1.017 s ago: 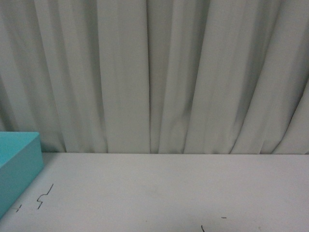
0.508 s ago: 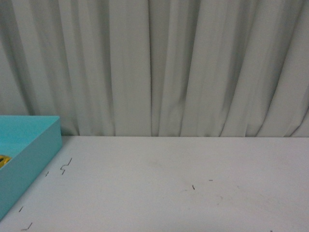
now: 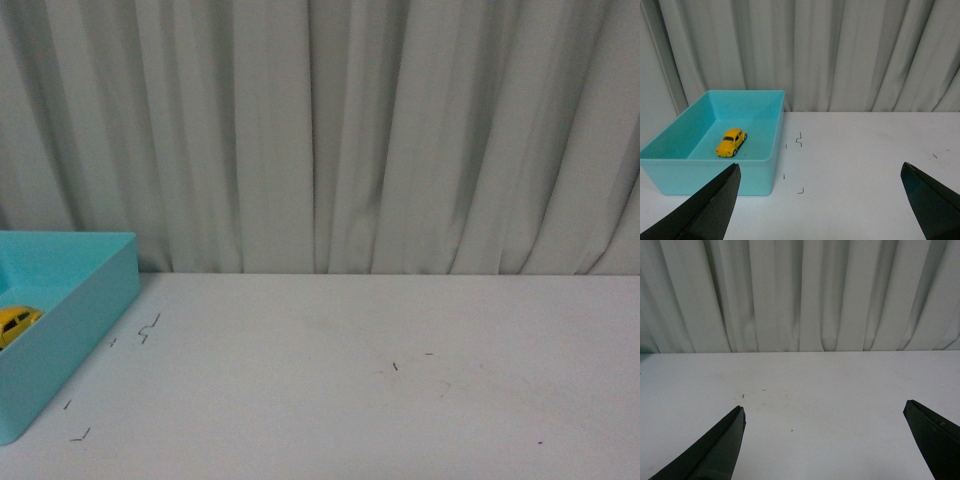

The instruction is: Wind up and store yellow beetle toy

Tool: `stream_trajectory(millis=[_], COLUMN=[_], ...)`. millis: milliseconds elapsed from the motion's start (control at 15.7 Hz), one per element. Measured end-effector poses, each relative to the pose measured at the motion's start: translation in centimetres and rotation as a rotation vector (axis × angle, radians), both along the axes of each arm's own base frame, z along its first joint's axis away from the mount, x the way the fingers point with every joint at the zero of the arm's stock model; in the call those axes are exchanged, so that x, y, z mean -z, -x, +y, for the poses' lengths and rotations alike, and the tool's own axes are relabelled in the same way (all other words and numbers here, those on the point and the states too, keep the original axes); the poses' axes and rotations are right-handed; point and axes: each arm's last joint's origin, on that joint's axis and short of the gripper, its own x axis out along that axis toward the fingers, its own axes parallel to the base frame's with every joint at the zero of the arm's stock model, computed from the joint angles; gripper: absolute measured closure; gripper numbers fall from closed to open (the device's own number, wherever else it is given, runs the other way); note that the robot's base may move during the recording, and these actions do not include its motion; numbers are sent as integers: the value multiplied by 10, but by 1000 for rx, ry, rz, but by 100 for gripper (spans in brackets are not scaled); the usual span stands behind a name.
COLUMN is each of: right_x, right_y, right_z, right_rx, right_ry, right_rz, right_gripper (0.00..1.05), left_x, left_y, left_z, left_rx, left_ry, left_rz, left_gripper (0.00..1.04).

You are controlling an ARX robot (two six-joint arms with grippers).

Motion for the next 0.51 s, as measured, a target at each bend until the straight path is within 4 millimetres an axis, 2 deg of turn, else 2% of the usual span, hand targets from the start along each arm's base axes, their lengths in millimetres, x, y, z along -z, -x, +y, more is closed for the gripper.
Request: stream_trajectory(millis=[508], right_x=[0], right_y=[0], right_z=[0], right_rx=[0], right_ry=[0], right_rz=[0], right_gripper=[7], left_x=[0], left_y=[0], left_z=[0], left_rx=[0], left_ry=[0], left_rz=[0], left_gripper=[7])
